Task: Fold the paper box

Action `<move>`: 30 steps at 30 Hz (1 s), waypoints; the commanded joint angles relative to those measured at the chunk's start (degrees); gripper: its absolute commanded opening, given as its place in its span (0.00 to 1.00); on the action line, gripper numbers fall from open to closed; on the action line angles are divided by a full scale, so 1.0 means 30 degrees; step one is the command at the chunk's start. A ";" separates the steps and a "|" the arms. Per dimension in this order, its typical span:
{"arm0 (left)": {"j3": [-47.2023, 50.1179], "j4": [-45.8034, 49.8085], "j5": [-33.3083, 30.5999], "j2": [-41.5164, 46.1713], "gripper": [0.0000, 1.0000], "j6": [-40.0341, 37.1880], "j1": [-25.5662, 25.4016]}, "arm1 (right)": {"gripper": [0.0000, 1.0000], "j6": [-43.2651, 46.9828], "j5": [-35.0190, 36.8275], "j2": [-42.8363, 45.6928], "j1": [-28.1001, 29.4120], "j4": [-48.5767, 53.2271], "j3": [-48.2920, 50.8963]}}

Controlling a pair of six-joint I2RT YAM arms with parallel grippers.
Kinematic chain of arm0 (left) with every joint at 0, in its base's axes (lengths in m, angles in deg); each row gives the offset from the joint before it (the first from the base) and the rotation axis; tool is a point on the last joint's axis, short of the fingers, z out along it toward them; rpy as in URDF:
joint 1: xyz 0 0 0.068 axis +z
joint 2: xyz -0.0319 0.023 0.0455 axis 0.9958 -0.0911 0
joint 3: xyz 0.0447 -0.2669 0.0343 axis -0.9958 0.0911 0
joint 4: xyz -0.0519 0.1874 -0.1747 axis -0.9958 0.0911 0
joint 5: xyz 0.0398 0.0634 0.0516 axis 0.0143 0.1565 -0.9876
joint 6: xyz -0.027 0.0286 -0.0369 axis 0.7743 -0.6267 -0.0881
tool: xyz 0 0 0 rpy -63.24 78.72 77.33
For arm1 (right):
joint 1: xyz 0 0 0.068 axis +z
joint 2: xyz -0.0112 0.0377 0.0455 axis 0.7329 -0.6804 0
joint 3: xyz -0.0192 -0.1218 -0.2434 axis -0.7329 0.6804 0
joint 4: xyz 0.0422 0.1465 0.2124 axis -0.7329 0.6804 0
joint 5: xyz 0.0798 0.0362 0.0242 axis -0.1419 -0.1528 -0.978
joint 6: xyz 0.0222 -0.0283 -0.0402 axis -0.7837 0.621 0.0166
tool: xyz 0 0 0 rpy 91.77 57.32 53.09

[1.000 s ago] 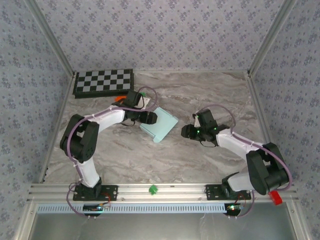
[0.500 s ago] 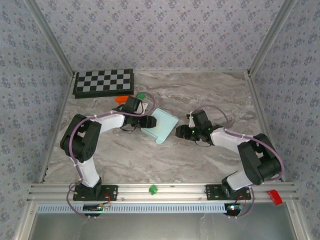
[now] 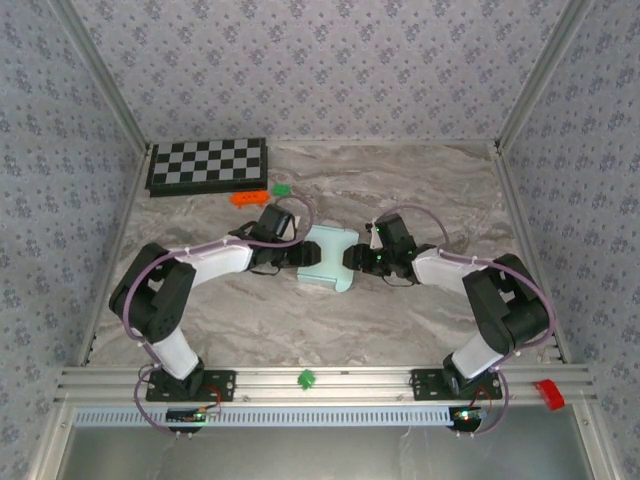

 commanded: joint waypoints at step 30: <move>-0.0223 -0.0475 0.0298 -0.0297 0.31 0.1030 0.0720 | 0.54 -0.1970 -0.5035 -0.2493 -0.0901 -0.6244 0.0817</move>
